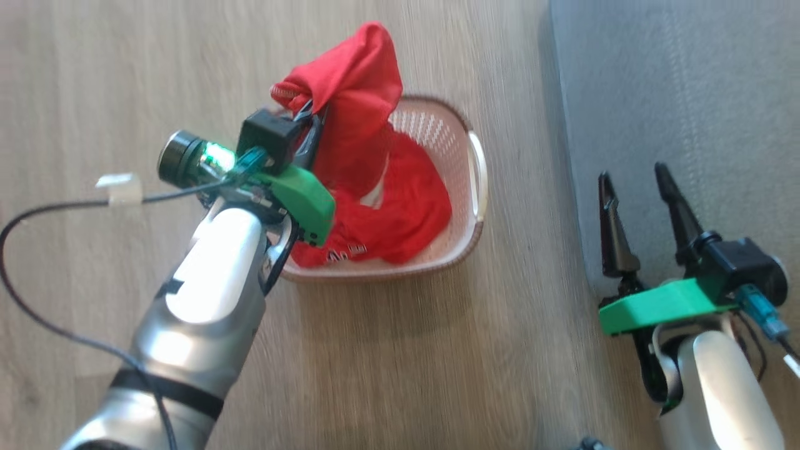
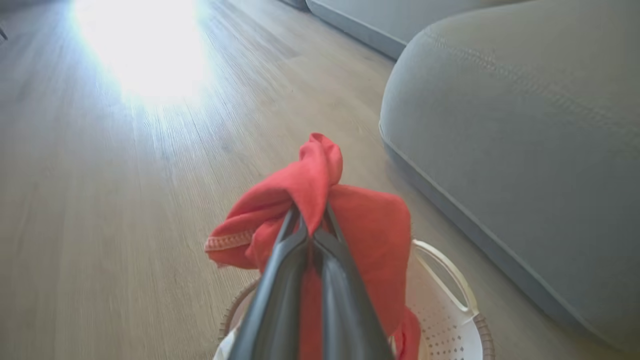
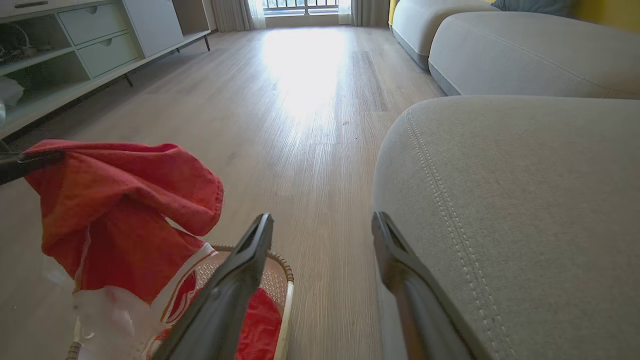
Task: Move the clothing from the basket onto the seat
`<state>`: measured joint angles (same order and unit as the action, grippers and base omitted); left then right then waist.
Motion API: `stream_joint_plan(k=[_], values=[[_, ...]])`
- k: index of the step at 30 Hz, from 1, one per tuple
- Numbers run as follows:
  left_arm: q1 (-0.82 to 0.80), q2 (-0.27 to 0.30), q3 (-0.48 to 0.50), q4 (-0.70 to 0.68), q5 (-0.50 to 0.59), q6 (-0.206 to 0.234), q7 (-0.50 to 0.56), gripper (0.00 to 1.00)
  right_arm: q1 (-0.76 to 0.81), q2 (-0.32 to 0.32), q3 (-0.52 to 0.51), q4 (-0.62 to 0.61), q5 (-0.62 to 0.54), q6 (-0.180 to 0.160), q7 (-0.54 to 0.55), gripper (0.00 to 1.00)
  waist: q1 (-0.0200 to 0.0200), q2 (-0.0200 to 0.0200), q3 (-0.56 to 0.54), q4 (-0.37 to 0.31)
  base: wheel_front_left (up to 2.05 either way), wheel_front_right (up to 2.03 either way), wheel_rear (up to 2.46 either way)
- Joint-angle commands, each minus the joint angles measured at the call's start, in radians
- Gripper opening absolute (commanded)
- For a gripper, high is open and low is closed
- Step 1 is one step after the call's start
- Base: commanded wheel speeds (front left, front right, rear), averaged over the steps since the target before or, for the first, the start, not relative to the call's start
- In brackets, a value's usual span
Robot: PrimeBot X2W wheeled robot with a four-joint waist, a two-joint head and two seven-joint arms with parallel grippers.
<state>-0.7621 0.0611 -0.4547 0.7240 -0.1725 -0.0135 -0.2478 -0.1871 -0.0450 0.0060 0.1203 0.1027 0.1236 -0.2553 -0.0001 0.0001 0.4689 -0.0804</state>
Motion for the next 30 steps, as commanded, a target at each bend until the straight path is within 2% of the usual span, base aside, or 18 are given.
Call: stream_joint_plan(k=[1, 11, 18, 24, 30], values=[[0.022, 0.026, 0.055, -0.084, -0.008, 0.015, -0.014, 0.00, 0.020, -0.005, 0.026, -0.016, 0.009, 0.007, -0.006, 1.00, 0.0001, -0.0001, -0.110, 0.028, 0.00, 0.00, 0.00], [0.160, 0.016, 0.161, -0.414, 0.013, 0.041, -0.014, 0.00, 0.065, -0.005, 0.021, 0.024, 0.034, 0.007, -0.006, 1.00, 0.0001, -0.0001, -0.291, 0.052, 0.00, 0.00, 0.00], [0.218, 0.007, 0.196, -0.582, 0.013, 0.043, -0.014, 0.00, 0.101, -0.005, 0.043, 0.008, 0.045, 0.007, -0.006, 1.00, 0.0001, -0.0001, -0.358, 0.065, 0.00, 0.00, 0.00], [0.262, -0.001, 0.187, -0.705, 0.015, 0.048, -0.014, 0.00, 0.147, -0.005, 0.058, -0.013, 0.048, 0.007, -0.006, 1.00, 0.0001, -0.0001, -0.409, 0.074, 0.00, 0.00, 0.00], [0.284, -0.007, 0.122, -0.792, 0.003, 0.057, -0.014, 0.00, 0.180, -0.005, 0.065, -0.028, 0.045, 0.007, -0.006, 1.00, 0.0001, -0.0001, -0.443, 0.080, 0.00, 0.00, 0.00]])
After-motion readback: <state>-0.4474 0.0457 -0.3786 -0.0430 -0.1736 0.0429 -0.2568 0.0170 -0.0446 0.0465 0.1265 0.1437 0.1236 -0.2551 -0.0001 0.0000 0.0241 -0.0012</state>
